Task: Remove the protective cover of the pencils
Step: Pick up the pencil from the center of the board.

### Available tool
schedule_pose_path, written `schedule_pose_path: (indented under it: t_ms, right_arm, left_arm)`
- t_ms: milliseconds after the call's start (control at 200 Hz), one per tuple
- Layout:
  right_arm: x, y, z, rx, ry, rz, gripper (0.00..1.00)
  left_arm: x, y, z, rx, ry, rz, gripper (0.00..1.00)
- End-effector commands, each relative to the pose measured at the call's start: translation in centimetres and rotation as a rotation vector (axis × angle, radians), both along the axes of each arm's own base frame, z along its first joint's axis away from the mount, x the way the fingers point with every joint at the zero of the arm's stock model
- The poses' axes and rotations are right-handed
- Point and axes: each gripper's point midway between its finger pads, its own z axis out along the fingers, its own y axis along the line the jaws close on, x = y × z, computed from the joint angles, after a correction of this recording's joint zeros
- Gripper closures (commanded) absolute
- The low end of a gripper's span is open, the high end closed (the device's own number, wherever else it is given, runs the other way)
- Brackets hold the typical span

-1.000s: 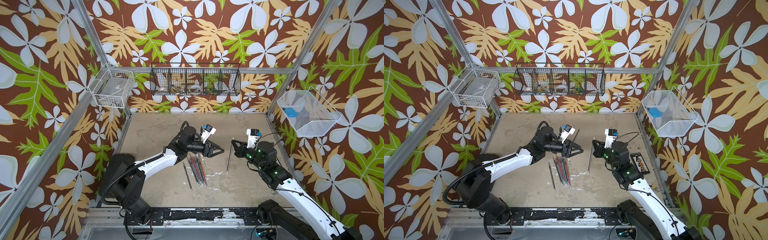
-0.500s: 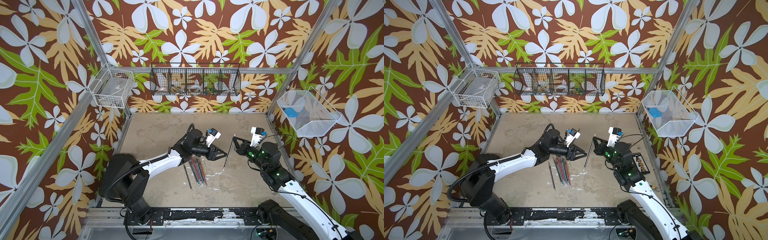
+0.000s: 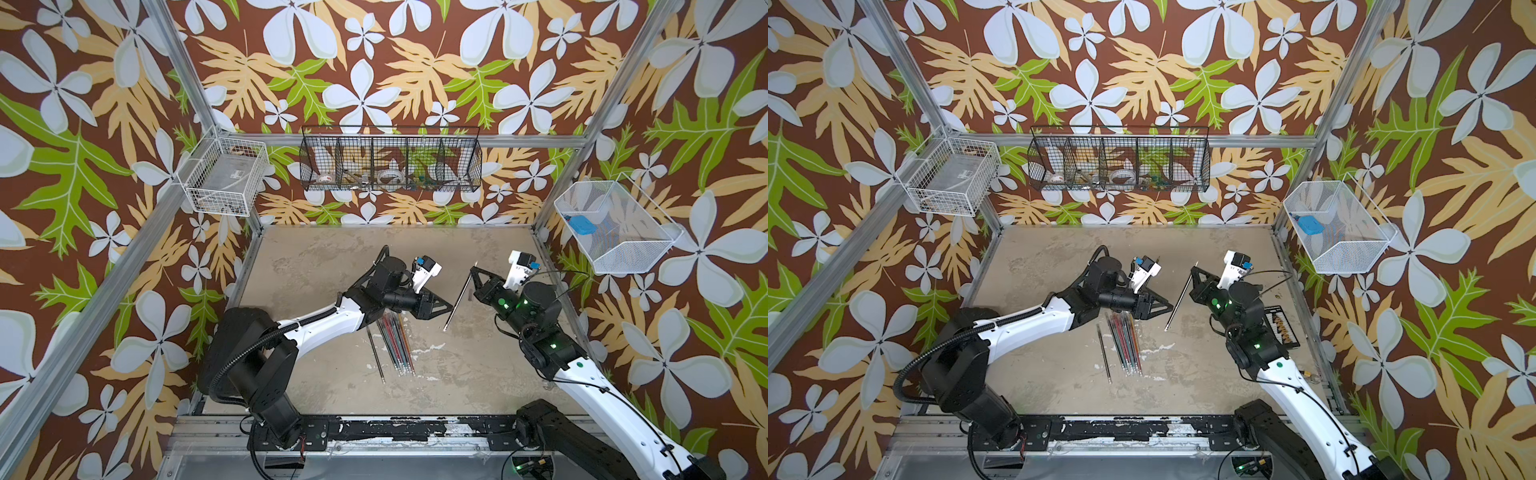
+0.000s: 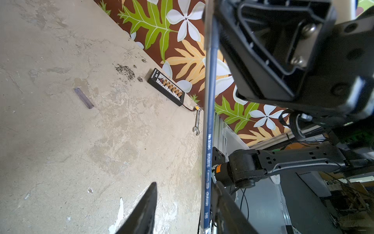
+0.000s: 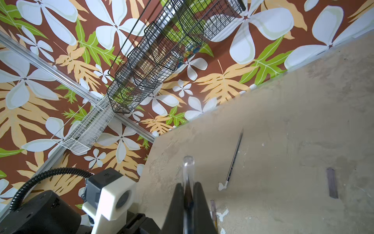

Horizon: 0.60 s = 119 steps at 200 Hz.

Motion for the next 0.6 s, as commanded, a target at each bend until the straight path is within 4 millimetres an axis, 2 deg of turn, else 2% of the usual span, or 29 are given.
schedule_pose_path:
  t_ms: [0, 275, 415, 515, 591]
  right_arm:
    - [0.4, -0.2, 0.0, 0.014, -0.002, -0.021, 1.00]
    - [1.3, 1.7, 1.2, 0.132, -0.019, 0.051, 1.00]
    - [1.7, 1.8, 1.6, 0.138, -0.025, 0.047, 1.00]
    - [1.8, 1.7, 1.5, 0.135, -0.028, 0.041, 1.00]
    - [1.9, 1.7, 1.2, 0.136, -0.024, 0.042, 1.00]
  left_arm:
    - [-0.2, -0.1, 0.8, -0.018, -0.026, -0.014, 0.49]
    - [0.0, -0.2, 0.4, -0.009, -0.016, -0.014, 0.50]
    - [0.1, -0.2, 0.0, 0.004, -0.012, -0.009, 0.50]
    - [0.2, -0.3, -0.4, 0.013, -0.002, -0.012, 0.56]
    - [0.2, -0.4, -0.4, 0.013, 0.000, -0.014, 0.65]
